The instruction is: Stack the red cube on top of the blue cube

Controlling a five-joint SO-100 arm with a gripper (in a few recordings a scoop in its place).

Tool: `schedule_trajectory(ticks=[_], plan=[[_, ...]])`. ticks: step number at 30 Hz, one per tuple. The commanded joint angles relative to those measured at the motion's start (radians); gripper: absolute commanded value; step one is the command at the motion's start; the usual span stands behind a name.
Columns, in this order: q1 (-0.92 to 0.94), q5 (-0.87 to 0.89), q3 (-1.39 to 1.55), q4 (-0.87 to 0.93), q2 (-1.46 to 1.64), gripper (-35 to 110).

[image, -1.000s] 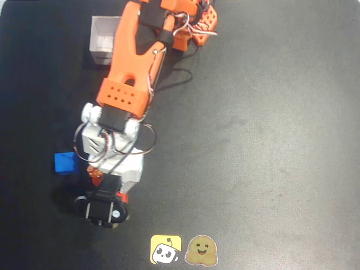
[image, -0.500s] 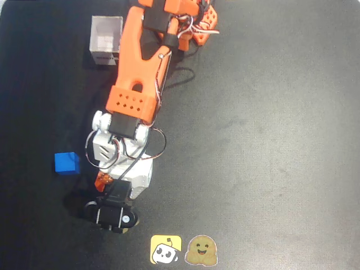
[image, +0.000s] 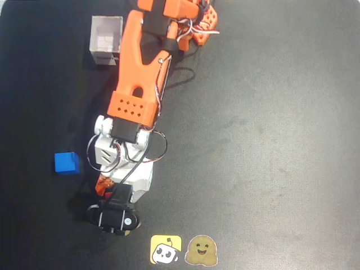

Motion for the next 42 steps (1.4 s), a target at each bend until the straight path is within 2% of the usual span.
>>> schedule_trajectory(ticks=[1,16,27,42], plan=[[-0.005,-0.005,0.006,-0.025,0.011,24],[0.0,-0.003,0.104,-0.156,0.002,23],[0.025,-0.006,0.114,-0.156,0.014,1],[0.069,-0.012,0.267,-0.123,0.181,0]])
